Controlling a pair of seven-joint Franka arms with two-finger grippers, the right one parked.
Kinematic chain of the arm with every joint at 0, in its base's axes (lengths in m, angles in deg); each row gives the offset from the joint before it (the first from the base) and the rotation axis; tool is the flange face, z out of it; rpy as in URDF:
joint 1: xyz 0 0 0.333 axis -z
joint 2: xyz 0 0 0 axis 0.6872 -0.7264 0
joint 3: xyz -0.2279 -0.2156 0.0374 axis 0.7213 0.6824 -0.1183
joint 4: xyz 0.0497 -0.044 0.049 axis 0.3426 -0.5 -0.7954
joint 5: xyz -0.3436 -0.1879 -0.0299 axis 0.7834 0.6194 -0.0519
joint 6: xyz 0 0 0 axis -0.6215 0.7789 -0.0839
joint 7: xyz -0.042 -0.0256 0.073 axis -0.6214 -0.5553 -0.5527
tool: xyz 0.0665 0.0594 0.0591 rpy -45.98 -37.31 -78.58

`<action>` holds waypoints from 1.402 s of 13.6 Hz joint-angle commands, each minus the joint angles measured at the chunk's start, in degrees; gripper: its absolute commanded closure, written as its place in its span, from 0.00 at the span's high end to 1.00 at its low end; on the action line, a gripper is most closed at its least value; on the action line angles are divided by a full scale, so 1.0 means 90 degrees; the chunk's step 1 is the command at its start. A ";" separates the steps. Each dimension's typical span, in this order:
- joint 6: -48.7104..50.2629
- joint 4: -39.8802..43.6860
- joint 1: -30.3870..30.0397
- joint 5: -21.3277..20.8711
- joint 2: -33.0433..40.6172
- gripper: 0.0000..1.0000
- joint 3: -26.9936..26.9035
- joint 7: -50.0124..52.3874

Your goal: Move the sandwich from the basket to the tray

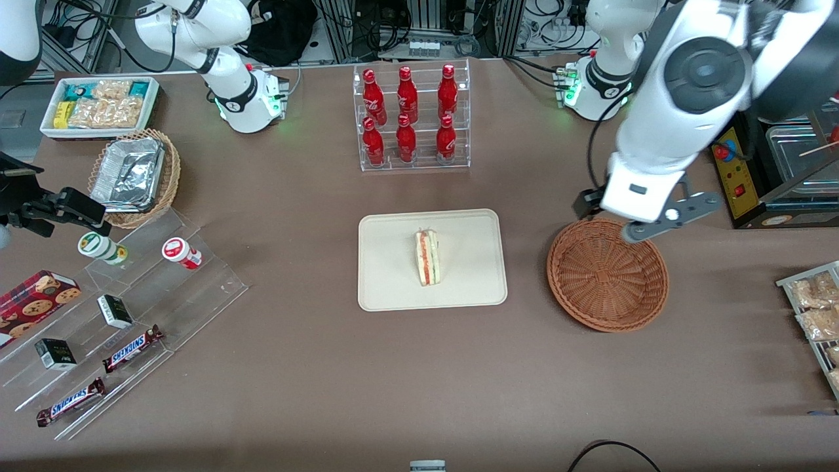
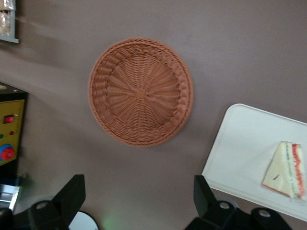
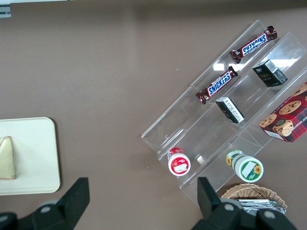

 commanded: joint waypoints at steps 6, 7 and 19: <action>0.0522 -0.0257 -0.0263 0.0954 0.0790 1.00 -0.1247 -0.2563; 0.0590 -0.0267 0.0049 0.0995 0.0859 0.99 -0.1774 -0.2953; 0.0562 -0.0159 0.0530 0.1005 0.1103 1.00 -0.2883 -0.4393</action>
